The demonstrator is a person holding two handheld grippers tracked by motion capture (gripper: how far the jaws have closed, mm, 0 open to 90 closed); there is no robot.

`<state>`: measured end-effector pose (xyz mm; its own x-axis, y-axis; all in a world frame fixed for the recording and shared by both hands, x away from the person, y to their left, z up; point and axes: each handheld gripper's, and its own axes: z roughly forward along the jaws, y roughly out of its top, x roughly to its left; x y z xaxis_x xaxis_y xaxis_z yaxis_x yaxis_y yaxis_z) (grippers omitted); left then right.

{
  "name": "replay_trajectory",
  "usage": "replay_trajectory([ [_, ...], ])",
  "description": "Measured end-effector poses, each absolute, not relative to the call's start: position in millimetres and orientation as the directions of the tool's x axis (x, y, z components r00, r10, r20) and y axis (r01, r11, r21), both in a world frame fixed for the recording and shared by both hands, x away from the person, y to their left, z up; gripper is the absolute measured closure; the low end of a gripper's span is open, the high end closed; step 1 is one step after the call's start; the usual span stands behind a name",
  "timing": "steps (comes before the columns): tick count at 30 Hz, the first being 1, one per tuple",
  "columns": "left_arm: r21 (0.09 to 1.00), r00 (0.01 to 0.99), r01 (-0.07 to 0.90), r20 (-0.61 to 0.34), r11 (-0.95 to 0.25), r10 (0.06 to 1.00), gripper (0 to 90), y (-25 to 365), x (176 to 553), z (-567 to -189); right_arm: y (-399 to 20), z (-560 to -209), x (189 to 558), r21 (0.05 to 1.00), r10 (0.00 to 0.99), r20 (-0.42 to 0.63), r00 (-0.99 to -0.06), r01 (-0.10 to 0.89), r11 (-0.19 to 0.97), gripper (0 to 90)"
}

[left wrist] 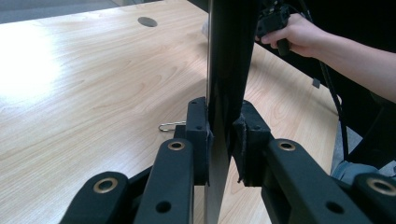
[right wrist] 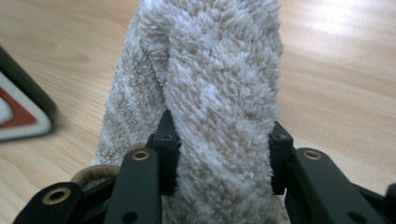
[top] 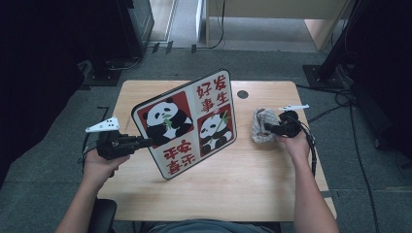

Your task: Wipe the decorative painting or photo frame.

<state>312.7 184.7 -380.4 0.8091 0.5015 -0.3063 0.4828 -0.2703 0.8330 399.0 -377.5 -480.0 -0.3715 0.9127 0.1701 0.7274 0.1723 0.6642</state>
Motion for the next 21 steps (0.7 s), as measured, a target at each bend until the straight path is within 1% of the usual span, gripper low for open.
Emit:
replay_trajectory([
  [3, 0.832, 0.809, 0.483, -0.306, -0.272, 0.502, 78.2, 184.7, 312.6, -380.4, -378.7, -484.0, 401.2, 0.663, 0.912, 0.176, -0.370, 0.730, 0.168, 58.2],
  [6, 0.831, 0.808, 0.484, -0.305, -0.273, 0.503, 78.2, 184.8, 312.7, -380.5, -378.8, -485.4, 401.9, 0.660, 0.915, 0.195, -0.354, 0.737, 0.145, 54.6],
  [8, 0.831, 0.809, 0.484, -0.305, -0.274, 0.503, 78.2, 184.8, 312.5, -380.4, -379.3, -485.9, 402.4, 0.660, 0.919, 0.190, -0.346, 0.738, 0.141, 47.1],
  [11, 0.831, 0.809, 0.482, -0.300, -0.277, 0.505, 78.0, 184.7, 312.2, -380.3, -379.5, -485.8, 403.5, 0.659, 0.935, 0.175, -0.307, 0.743, 0.120, 41.1],
  [14, 0.828, 0.806, 0.487, -0.304, -0.277, 0.508, 77.3, 184.7, 312.2, -380.5, -378.7, -484.8, 403.2, 0.652, 0.932, 0.181, -0.315, 0.748, 0.126, 40.9],
  [21, 0.827, 0.802, 0.489, -0.302, -0.277, 0.515, 76.4, 184.0, 311.5, -380.5, -378.3, -483.0, 404.2, 0.658, 0.923, 0.211, -0.321, 0.745, 0.109, 36.0],
])
